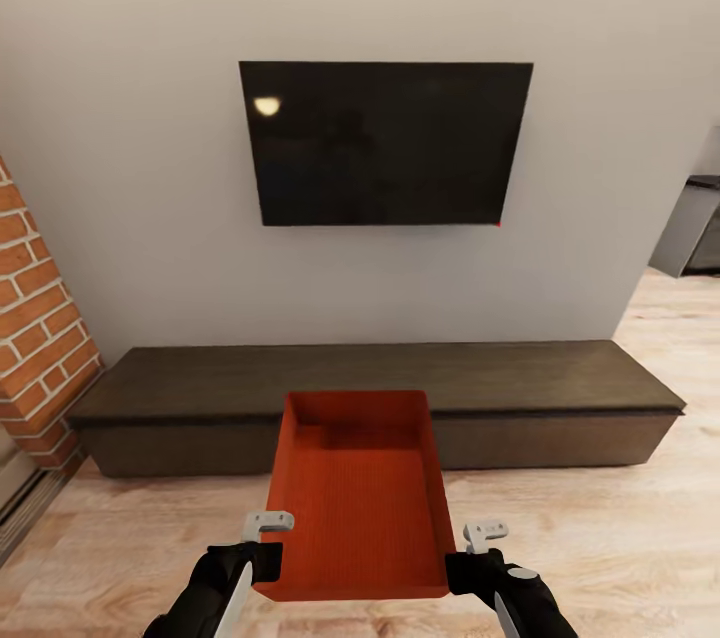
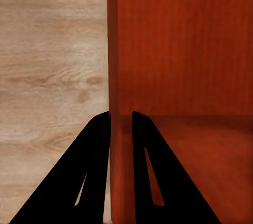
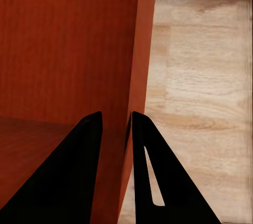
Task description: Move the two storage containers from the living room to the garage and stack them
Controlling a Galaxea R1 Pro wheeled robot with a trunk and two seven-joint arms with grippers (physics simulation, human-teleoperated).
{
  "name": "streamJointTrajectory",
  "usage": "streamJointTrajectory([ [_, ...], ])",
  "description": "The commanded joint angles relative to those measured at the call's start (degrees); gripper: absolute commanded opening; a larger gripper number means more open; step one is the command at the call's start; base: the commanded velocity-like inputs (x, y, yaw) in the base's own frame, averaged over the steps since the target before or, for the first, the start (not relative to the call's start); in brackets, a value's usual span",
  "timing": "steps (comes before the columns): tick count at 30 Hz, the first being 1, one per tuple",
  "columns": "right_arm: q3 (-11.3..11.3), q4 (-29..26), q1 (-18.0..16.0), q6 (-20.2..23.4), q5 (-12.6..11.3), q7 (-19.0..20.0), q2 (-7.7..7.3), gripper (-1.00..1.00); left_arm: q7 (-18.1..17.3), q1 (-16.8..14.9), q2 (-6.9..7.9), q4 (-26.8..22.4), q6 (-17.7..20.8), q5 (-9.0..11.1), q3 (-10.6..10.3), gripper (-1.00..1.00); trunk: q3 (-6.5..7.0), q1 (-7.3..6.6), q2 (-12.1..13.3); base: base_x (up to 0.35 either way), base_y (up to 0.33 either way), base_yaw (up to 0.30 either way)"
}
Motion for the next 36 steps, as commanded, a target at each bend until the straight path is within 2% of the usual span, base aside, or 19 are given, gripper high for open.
streamJointTrajectory([
  [1,0.08,-0.10,0.00,0.37,-0.43,0.52,0.03,-1.00,0.20,-0.05,-0.02,-0.20,0.38,-0.08,0.35,-1.00,0.18,-0.23,0.38,0.000,0.000,-0.262],
  [36,0.17,-0.10,0.00,0.37,-0.43,0.52,0.03,-1.00,0.37,-0.05,-0.09,-0.15,0.30,-0.08,0.35,-1.00,8.40,-7.92,14.42,0.000,0.000,-0.262],
])
